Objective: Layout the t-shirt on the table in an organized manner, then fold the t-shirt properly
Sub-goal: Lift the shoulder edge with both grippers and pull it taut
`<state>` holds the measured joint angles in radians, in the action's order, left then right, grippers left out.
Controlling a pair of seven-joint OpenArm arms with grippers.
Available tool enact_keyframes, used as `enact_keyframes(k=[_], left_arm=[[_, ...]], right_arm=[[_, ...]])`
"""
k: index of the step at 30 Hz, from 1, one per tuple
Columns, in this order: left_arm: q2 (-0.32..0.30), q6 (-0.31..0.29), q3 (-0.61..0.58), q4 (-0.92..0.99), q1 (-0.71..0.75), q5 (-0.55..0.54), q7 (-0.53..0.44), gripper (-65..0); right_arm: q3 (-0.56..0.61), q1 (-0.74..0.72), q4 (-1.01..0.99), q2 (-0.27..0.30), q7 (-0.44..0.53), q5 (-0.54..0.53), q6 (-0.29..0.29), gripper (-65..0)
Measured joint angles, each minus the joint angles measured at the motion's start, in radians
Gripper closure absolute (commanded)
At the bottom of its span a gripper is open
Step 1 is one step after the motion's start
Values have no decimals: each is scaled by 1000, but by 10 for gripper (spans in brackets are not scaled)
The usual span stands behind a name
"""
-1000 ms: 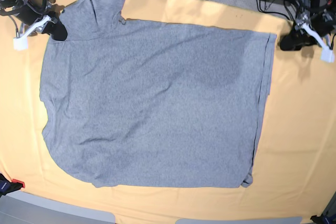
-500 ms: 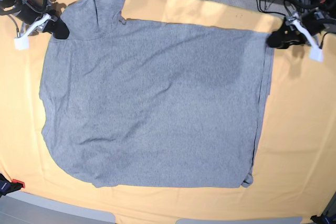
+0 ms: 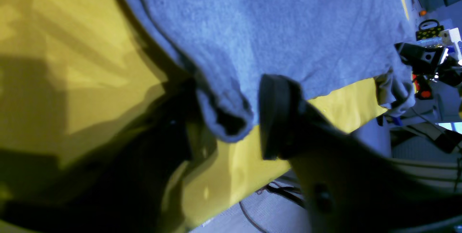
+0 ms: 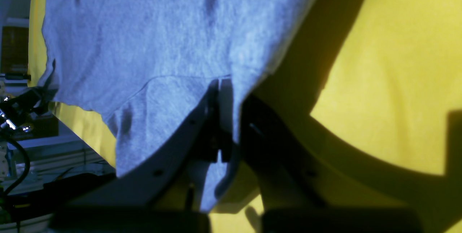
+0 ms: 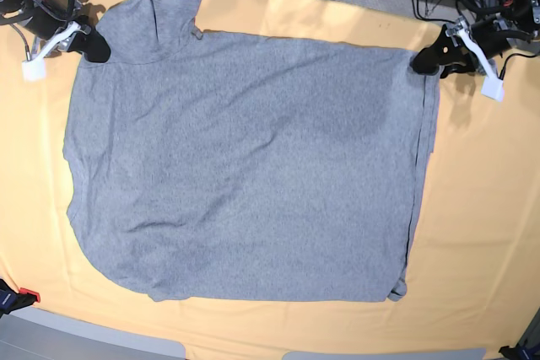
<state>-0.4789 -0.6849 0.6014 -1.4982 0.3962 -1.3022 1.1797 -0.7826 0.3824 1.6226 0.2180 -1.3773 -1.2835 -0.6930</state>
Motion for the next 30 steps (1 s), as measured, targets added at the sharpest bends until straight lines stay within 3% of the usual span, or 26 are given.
enact_keyframes(k=[1,2,9,13,22,30], left_arm=[[0,0,0,0,0,16,-1,-53],[0,0,0,0,2,30,-1,0],[-19,-9,13,1,5,-30,68,0],[-65,-8,49,3,12,-162,151,0],[-183,-8,55,-44,41,-165,183,0],[-226,-8,58,-285,192,-158,199,0]], right_arm=[[0,0,0,0,0,0,0,0],[0,0,0,0,0,0,0,0],[0,9,70,47,-30,-3,0,0],[0,29,129,85,-29,-9,0,0],[2,133,250,98,-29,-10,0,0],[2,243,367,102,-27,-8,0,0]])
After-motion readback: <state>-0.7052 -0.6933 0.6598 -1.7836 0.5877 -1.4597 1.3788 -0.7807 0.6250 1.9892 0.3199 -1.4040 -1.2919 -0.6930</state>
